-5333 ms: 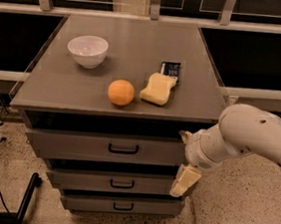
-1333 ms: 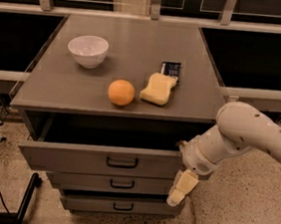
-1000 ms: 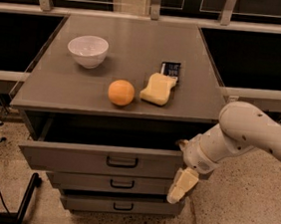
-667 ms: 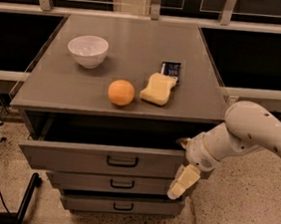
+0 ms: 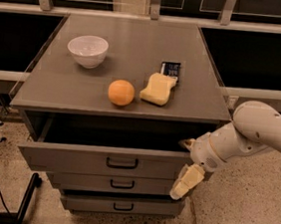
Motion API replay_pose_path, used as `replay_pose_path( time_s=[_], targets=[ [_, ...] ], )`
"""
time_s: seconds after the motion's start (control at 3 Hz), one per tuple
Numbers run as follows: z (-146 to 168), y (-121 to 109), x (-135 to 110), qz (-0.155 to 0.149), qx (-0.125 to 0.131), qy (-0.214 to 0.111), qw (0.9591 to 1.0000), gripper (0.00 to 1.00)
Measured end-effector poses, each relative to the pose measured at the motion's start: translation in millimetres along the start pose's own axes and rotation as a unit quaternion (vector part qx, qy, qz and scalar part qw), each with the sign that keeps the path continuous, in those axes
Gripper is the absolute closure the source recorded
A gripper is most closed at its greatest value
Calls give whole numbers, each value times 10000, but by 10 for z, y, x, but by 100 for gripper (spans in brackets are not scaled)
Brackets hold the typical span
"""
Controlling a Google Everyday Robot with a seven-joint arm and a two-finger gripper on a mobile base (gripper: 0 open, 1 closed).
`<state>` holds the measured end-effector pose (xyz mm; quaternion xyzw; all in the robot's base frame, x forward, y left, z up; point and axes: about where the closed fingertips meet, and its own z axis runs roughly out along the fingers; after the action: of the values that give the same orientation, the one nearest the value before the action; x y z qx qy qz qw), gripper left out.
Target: Open top drawer
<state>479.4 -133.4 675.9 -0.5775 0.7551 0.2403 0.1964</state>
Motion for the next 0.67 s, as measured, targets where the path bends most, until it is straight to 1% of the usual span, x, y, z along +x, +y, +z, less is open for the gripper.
replay_pose_path(
  time_s=[0.67],
  targets=[
    [-104,209,-41,144,-237,24,9996,0]
  ],
)
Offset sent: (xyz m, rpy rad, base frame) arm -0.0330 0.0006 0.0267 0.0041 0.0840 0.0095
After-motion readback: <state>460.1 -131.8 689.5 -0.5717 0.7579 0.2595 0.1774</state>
